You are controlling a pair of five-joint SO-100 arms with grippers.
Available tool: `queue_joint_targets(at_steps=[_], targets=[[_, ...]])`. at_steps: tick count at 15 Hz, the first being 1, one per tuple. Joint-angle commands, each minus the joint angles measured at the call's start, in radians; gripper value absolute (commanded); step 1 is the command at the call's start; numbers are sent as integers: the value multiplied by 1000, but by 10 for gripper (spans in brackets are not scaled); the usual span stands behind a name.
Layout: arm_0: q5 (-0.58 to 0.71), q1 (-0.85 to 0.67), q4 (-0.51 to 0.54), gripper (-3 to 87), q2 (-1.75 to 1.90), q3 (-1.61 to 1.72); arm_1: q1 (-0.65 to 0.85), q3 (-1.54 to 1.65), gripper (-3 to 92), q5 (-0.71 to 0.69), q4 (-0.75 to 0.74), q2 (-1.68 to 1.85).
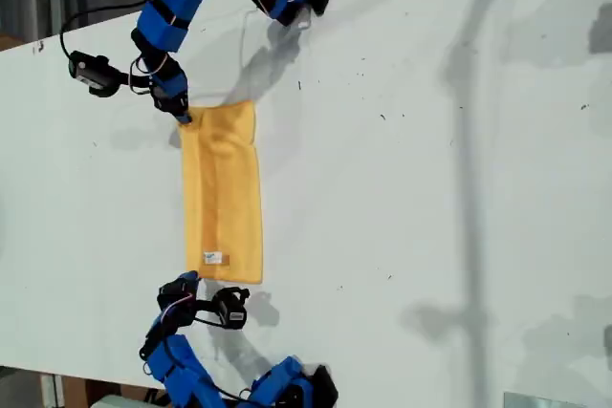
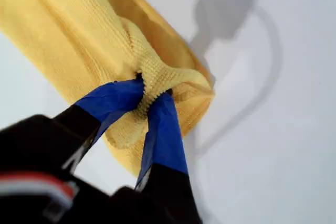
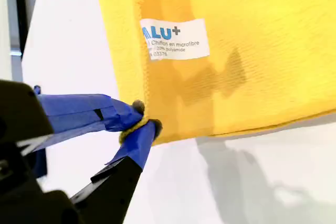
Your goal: Grasp corners of a square towel and fold twice.
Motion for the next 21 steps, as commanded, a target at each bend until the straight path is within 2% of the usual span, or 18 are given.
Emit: queue_joint_targets(at_steps=[1, 6, 10, 13, 14, 15, 17, 19, 21], targets=[[-34, 74, -6, -3, 130, 95, -52, 54, -1, 48, 43, 77], [-77, 129, -52, -3, 195, 232, -144, 158, -1, 132, 43, 51], [-137, 156, -26, -3, 169, 275, -150, 160, -1, 202, 63, -55], [-133, 163, -28, -2, 166, 275, -158, 100, 9, 210, 94, -133], [-130, 163, -26, 58, 178, 275, -166, 97, 117, 213, 97, -132], [-129, 173, -32, 201, 204, 285, -173, 101, 198, 215, 97, -120], [-152, 215, -51, 200, 304, 354, -172, 114, 286, 216, 94, -98], [-264, 324, -61, 175, 408, 460, -172, 118, 311, 216, 91, -94], [-368, 388, 44, 171, 492, 482, -166, 120, 320, 218, 89, -83]])
